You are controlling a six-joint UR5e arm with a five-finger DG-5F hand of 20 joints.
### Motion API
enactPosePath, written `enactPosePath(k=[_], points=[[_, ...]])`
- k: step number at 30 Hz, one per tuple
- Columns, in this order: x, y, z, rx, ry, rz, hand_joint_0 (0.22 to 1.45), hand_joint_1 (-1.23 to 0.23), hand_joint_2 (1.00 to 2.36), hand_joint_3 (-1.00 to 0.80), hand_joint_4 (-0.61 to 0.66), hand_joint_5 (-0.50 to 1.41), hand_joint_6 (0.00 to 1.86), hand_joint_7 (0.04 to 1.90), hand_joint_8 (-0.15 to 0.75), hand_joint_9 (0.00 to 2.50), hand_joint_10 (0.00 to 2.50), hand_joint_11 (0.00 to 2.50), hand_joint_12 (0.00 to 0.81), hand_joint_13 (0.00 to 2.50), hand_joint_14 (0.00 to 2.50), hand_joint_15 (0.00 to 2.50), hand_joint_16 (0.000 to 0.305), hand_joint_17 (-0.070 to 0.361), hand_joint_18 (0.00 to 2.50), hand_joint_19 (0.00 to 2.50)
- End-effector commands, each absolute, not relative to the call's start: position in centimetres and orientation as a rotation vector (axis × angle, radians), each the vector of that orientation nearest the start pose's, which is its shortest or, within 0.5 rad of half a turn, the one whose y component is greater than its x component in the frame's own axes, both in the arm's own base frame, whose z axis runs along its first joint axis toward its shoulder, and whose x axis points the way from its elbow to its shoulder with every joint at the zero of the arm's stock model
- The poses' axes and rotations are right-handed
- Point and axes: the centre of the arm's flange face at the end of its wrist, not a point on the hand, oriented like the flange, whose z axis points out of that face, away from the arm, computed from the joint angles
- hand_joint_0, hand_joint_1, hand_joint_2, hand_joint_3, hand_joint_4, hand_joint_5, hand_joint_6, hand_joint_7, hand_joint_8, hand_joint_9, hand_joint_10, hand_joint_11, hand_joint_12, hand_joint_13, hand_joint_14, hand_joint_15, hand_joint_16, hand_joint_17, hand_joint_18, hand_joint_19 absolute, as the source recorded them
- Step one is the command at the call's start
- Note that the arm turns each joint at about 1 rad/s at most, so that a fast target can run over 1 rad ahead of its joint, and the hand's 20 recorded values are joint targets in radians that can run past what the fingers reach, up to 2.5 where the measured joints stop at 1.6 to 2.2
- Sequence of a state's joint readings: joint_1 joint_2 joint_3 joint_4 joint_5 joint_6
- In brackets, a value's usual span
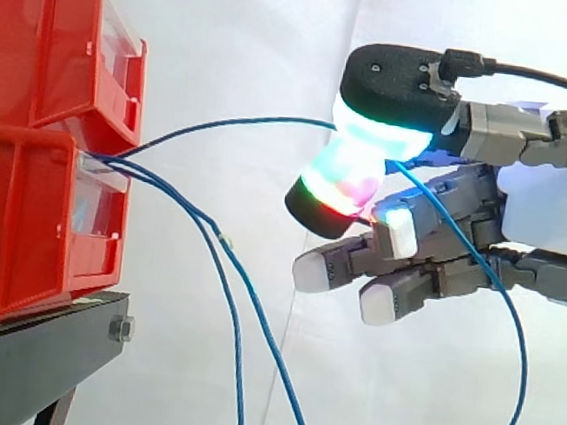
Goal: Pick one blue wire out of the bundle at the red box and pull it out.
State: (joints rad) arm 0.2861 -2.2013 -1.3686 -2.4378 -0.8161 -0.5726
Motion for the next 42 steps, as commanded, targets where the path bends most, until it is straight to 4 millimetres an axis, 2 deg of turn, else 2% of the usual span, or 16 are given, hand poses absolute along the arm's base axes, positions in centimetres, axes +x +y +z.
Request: enactPosePath(k=[1,10,22,32,34,36,42], points=[[73.2,0.5,27.1,1.038,0.933,0.588,0.61,-0.75,1.01,-0.26,0.12,-0.11,0.83,1.08,0.273,1.21,0.02,0.77,0.369,0.68,0.02,0.43,0.046,0.105,0.73,0.60],[72.7,0.1,27.6,1.044,0.957,0.569,0.62,-0.80,1.01,-0.27,0.12,-0.12,0.84,1.06,0.259,1.16,0.02,0.78,0.360,0.64,0.02,0.42,0.045,0.100,0.69,0.59],[72.2,-0.1,28.2,1.056,0.969,0.565,0.62,-0.80,1.01,-0.18,0.02,-0.12,0.87,1.08,0.256,1.19,0.02,0.82,0.366,0.64,0.02,0.42,0.046,0.104,0.68,0.58],[72.0,0.1,27.9,1.054,1.000,0.542,0.60,-0.83,1.00,-0.07,-0.10,-0.08,0.83,1.08,0.255,1.15,0.02,0.60,0.413,0.53,0.01,0.34,0.057,0.127,0.54,0.46],[71.7,0.4,27.7,1.054,1.032,0.527,0.58,-0.84,1.09,-0.07,-0.11,-0.07,0.83,1.09,0.258,1.14,0.02,0.57,0.423,0.52,0.01,0.33,0.059,0.132,0.54,0.44],[71.6,0.3,27.5,1.057,1.048,0.514,0.53,-0.84,1.26,-0.10,-0.13,-0.07,0.82,1.09,0.263,1.14,0.01,0.55,0.433,0.52,0.01,0.33,0.061,0.137,0.54,0.42],[71.2,0.2,27.0,1.058,1.088,0.485,0.48,-0.84,1.44,-0.13,-0.15,-0.06,0.82,1.09,0.272,1.14,0.01,0.53,0.443,0.52,0.01,0.32,0.063,0.142,0.53,0.39]])
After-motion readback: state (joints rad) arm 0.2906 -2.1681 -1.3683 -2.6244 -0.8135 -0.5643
